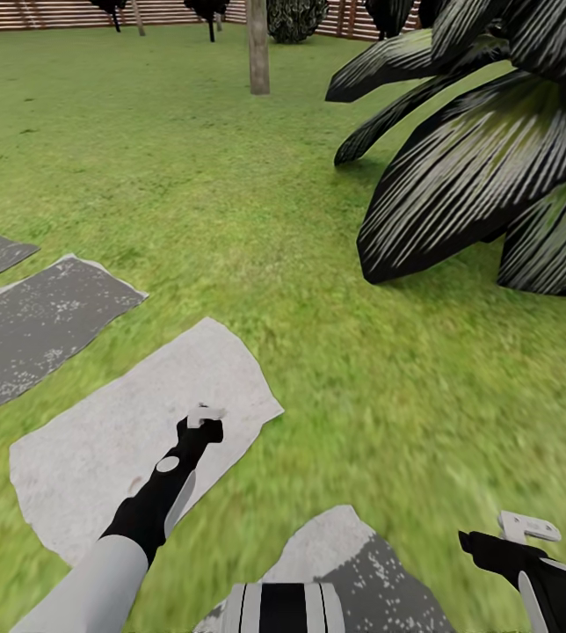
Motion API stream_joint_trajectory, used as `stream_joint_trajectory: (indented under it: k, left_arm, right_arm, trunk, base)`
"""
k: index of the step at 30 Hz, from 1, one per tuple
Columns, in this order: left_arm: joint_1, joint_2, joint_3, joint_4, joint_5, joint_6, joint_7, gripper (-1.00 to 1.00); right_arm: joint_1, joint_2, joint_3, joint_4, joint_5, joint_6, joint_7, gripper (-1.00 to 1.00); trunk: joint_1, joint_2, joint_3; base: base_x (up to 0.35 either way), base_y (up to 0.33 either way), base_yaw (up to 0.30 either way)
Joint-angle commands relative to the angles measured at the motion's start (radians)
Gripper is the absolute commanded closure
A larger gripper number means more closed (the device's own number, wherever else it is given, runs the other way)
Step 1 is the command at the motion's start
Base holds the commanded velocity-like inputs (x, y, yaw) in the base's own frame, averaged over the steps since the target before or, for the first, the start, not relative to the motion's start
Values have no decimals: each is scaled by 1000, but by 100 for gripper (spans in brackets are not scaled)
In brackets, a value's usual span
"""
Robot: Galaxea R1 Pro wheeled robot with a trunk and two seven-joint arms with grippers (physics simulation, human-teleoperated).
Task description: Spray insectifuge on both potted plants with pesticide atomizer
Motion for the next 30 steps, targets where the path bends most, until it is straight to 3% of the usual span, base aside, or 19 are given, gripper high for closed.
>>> stream_joint_trajectory:
  k: [1, 17, 30]
  left_arm:
    - [0, 0, -1, 0, 1, -3, 0, 100]
    - [0, 0, -1, 0, 1, -2, 1, 100]
    - [0, 0, -1, 0, 1, -2, 1, 100]
  right_arm:
    - [0, 0, 0, -1, 1, 5, 2, -100]
    - [0, 0, 2, 0, 1, 2, 1, -100]
    - [0, 0, 5, 1, 1, 2, 1, -100]
  trunk:
    - [0, -1, -3]
    - [7, -4, -39]
    - [7, -4, -18]
  base:
    - [0, 0, 0]
    - [0, 0, 0]
    - [0, 0, 0]
